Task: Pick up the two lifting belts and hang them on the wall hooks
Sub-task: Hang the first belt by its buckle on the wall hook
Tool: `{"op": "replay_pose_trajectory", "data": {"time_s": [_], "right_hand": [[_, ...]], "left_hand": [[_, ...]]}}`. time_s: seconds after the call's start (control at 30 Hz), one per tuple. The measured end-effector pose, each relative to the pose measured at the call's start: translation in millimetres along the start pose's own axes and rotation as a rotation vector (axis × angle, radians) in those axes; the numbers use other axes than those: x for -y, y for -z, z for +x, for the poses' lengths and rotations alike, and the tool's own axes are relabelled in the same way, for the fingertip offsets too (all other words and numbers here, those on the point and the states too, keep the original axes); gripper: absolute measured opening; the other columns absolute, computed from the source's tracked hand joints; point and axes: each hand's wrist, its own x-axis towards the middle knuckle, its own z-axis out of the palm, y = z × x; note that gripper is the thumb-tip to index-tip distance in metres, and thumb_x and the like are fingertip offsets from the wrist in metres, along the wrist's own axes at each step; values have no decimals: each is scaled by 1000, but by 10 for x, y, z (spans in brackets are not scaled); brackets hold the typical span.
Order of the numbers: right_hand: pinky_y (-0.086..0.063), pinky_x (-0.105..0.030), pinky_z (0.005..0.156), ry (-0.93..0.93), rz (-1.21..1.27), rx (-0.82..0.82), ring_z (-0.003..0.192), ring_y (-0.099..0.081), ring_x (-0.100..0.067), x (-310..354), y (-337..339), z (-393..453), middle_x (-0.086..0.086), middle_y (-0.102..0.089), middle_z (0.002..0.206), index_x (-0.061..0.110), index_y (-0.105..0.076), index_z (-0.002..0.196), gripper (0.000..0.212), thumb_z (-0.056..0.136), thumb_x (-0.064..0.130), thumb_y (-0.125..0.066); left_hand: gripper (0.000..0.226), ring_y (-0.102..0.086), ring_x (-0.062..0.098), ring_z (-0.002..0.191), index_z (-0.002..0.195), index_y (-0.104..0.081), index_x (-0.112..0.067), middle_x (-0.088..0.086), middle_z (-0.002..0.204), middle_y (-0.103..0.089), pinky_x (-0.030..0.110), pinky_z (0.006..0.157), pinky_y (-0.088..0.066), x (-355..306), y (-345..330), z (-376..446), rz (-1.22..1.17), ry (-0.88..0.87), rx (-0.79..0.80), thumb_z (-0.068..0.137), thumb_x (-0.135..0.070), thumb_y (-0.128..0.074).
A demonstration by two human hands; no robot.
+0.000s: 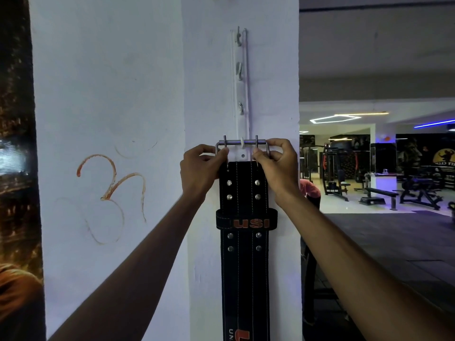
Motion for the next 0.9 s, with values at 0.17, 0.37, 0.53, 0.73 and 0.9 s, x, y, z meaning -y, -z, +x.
{"op": "replay_pose_trajectory", "data": {"time_s": [0.17,0.37,0.53,0.73,0.9], "right_hand": [[-60,-32,85,1,64,31,86,-73,-12,-33,111,-164,-3,-76,92,21,-57,119,39,85,25,-76],[-57,-22,83,11,71,133,99,-71,-11,-377,338,-586,-6,-72,110,15,-58,124,44,85,9,-75],[-54,-14,78,29,15,75,90,-71,1,-424,330,-688,2,-72,102,9,-62,118,30,89,7,-71],[-50,-37,95,401,-393,-173,112,-59,-17,-343,397,-1146,14,-59,116,11,-61,118,25,92,13,-61],[-44,-41,97,443,-503,-69,114,-57,-25,-553,580,-2207,-7,-64,115,8,-66,110,23,88,5,-60]], "left_hand": [[27,-79,28,85,105,-75,-10,12,92,-80,31,67,-63,87,75,-195,-94,24,111,89,-31,-78],[31,-79,15,84,122,-69,-22,6,87,-82,22,71,-59,413,248,-518,-100,57,271,92,-19,-75],[22,-78,19,89,111,-76,-11,6,91,-82,33,79,-59,510,261,-593,-55,53,226,94,-24,-72],[26,-74,5,93,113,-73,-20,-6,98,-78,27,84,-60,647,357,-950,94,-36,109,99,-39,-63],[19,-68,-8,93,114,-71,-18,-18,98,-71,6,79,-51,876,682,-1747,255,-16,42,101,-29,-61]]}}
